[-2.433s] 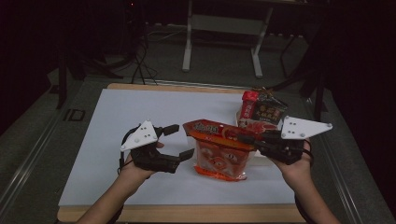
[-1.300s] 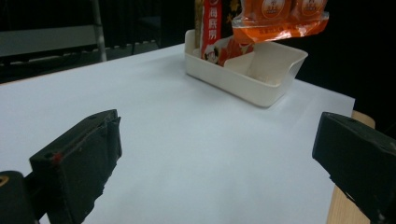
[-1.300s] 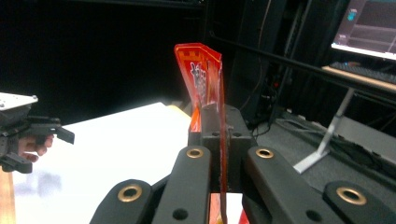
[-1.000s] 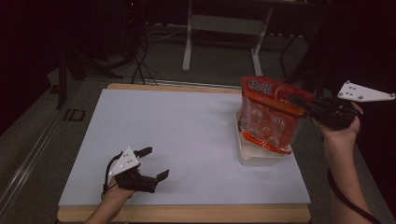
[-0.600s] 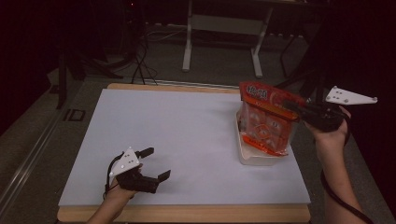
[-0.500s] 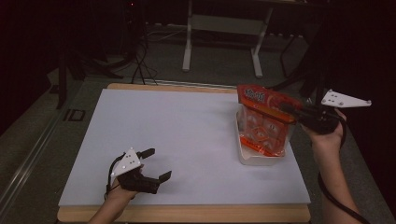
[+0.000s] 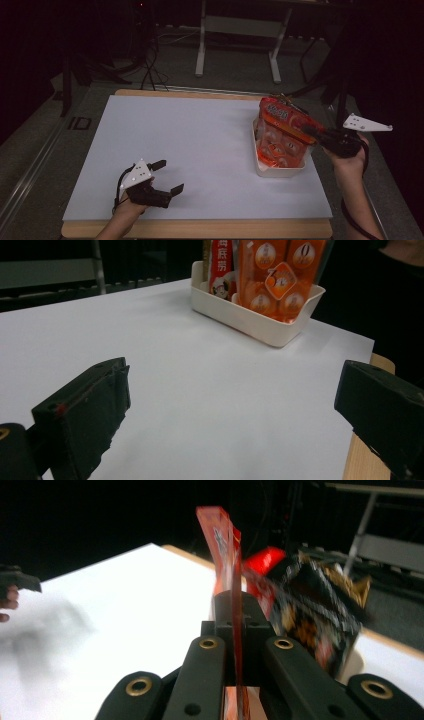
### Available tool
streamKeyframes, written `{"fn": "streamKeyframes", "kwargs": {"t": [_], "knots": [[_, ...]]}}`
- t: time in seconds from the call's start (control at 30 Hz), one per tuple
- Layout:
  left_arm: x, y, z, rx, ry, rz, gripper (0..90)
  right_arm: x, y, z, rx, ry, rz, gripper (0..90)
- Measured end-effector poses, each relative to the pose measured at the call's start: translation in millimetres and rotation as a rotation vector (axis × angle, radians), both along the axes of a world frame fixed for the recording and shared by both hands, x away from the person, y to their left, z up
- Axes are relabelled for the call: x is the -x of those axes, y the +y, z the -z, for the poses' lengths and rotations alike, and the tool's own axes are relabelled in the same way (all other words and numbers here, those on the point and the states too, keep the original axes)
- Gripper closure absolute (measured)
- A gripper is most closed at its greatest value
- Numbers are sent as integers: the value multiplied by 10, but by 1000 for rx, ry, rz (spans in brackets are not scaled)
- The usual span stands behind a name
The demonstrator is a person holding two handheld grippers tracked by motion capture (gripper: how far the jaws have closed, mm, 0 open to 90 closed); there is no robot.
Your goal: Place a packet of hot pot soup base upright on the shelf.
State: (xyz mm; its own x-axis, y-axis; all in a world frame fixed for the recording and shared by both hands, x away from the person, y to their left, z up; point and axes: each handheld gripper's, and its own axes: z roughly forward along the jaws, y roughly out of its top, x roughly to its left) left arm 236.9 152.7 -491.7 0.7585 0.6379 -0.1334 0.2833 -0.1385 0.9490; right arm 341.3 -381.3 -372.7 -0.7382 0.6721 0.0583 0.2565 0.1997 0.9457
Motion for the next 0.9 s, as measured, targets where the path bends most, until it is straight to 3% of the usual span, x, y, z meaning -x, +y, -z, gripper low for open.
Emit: {"fn": "streamKeyframes", "kwargs": {"t": [0.1, 0.3, 0.37, 0.5, 0.7, 0.8, 0.9], "knots": [[3, -13, 7, -5, -1, 3, 20, 32, -116, 92, -44, 20, 12, 898], [-7, -17, 21, -1, 5, 4, 20, 99, -199, 124, -47, 18, 62, 805], [-6, -18, 23, -1, 7, 2, 20, 124, -170, 67, -62, 9, 75, 711], [-7, -15, 30, 0, 10, 4, 20, 176, -85, -53, -58, -29, 87, 614], [-1, -10, 30, 5, 10, 3, 20, 273, 65, -223, -56, -77, 103, 545], [0, -7, 31, 6, 11, 3, 20, 336, 142, -308, -58, -111, 95, 499], [-1, -11, 32, 6, 12, 5, 20, 393, 232, -359, -83, -138, 44, 474]]}}
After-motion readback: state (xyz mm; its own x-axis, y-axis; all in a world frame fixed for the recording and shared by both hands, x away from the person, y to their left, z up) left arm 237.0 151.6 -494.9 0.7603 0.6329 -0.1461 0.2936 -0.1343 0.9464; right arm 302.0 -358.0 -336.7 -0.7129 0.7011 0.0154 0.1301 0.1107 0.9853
